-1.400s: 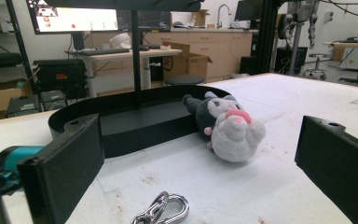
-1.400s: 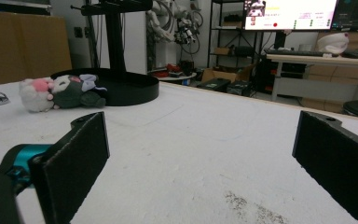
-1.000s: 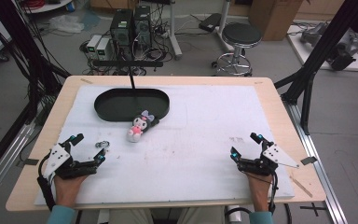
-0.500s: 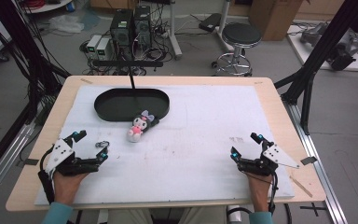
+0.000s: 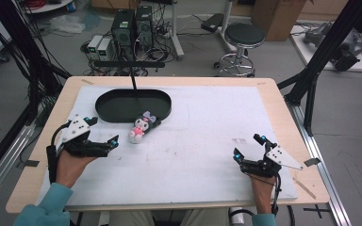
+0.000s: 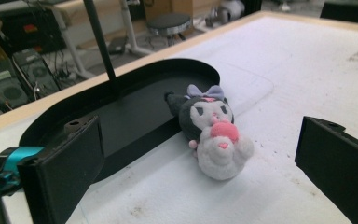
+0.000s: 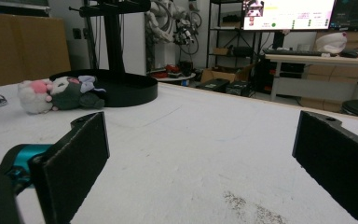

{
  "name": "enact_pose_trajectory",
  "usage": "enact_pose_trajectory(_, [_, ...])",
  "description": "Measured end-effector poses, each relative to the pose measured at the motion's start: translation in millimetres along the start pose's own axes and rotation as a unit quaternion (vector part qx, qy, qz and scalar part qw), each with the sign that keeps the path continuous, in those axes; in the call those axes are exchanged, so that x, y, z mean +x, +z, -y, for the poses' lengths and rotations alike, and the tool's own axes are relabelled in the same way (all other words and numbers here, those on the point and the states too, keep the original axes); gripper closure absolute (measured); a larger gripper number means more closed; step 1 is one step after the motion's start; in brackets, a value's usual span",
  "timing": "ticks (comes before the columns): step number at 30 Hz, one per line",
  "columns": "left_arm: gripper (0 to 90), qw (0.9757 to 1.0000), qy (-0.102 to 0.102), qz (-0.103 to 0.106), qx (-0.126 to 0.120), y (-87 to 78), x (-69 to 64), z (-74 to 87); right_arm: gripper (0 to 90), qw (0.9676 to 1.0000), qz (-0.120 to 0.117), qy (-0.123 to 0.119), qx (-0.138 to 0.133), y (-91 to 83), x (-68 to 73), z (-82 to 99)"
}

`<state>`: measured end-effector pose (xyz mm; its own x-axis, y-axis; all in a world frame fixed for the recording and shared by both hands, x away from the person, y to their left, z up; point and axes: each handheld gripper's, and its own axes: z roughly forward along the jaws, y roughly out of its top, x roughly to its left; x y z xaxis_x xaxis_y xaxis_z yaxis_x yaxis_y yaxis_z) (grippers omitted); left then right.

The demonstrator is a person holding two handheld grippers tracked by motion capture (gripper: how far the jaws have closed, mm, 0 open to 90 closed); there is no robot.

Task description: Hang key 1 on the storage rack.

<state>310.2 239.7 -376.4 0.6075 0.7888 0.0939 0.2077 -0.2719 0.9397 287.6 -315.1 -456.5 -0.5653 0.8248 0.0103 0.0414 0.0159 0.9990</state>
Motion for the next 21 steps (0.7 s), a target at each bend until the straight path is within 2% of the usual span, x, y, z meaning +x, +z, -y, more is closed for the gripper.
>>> enact_pose_trajectory(1, [1.7,0.9999,0.010,0.004,0.013,4.0,-0.3,-6.7,2.9,1.0000,0.000,0.001,0.000,0.0,0.1,-0.1])
enact_pose_trajectory(7, [1.7,0.9991,0.017,0.005,0.040,14.5,-0.7,-18.3,2.8,1.0000,0.000,0.000,0.000,-0.1,0.0,0.0])
enact_pose_trajectory(9, [1.7,0.9983,0.018,0.015,0.053,21.5,0.0,-24.3,2.9,1.0000,0.000,0.000,0.000,-0.1,-0.1,0.1])
enact_pose_trajectory(13, [1.7,0.9971,0.027,0.019,0.068,29.6,0.3,-29.2,2.9,1.0000,-0.001,-0.002,-0.003,-0.4,-0.5,0.1])
enact_pose_trajectory(14, [1.7,0.9961,0.024,0.025,0.081,36.1,-0.1,-31.8,2.9,1.0000,-0.001,-0.001,-0.003,-0.4,-0.4,0.1])
enact_pose_trajectory(17, [1.7,0.9951,0.026,0.030,0.091,42.0,-1.5,-34.8,2.9,1.0000,-0.001,0.000,-0.004,-0.4,-0.4,0.2])
enact_pose_trajectory(21, [1.7,0.9914,0.016,0.045,0.122,58.7,-4.9,-37.2,2.9,1.0000,-0.001,0.000,-0.004,-0.4,-0.4,0.2])
